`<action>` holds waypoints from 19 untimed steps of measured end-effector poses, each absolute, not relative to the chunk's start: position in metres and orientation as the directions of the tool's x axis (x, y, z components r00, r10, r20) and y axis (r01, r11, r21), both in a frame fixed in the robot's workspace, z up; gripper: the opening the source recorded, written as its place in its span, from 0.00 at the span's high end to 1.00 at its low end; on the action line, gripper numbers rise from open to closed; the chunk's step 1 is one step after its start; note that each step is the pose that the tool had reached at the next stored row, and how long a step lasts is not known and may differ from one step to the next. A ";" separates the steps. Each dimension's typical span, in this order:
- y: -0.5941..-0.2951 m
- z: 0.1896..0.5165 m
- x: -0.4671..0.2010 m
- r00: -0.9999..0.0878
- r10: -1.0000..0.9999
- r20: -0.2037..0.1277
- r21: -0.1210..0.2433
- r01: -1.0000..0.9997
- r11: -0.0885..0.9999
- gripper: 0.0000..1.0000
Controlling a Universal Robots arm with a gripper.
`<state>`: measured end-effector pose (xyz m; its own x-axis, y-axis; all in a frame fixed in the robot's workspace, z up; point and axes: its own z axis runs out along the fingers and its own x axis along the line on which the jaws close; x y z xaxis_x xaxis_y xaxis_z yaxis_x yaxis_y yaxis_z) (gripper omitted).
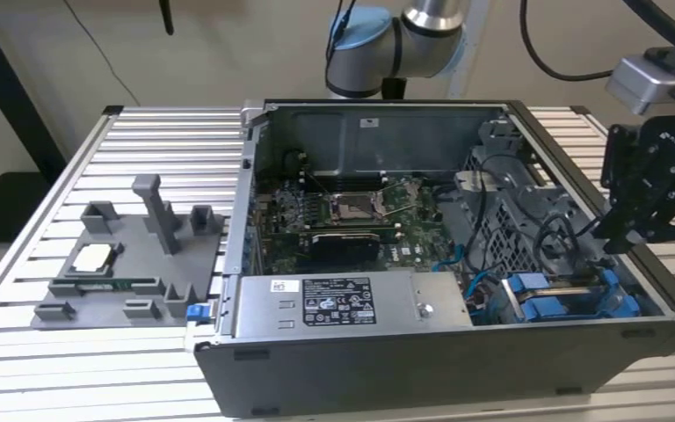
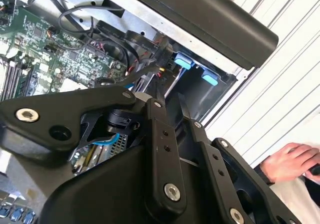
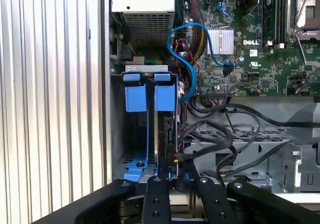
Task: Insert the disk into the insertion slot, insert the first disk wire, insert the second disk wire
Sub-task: 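Insert the second disk wire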
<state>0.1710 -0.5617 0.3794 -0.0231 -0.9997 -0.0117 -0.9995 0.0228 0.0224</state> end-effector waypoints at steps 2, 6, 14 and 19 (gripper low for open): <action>-0.561 0.380 0.171 -0.023 -1.000 -0.012 0.022 -0.999 0.023 0.73; -0.558 0.387 0.172 -0.023 -1.000 -0.012 0.022 -0.999 0.023 0.73; -0.556 0.387 0.175 -0.021 -0.999 -0.029 -0.020 -1.000 0.022 0.73; -0.556 0.386 0.175 -0.014 -0.999 -0.031 -0.048 -0.999 0.015 0.73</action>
<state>0.1753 -0.5559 0.3860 -0.0139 -0.9994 -0.0314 -0.9987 0.0154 -0.0478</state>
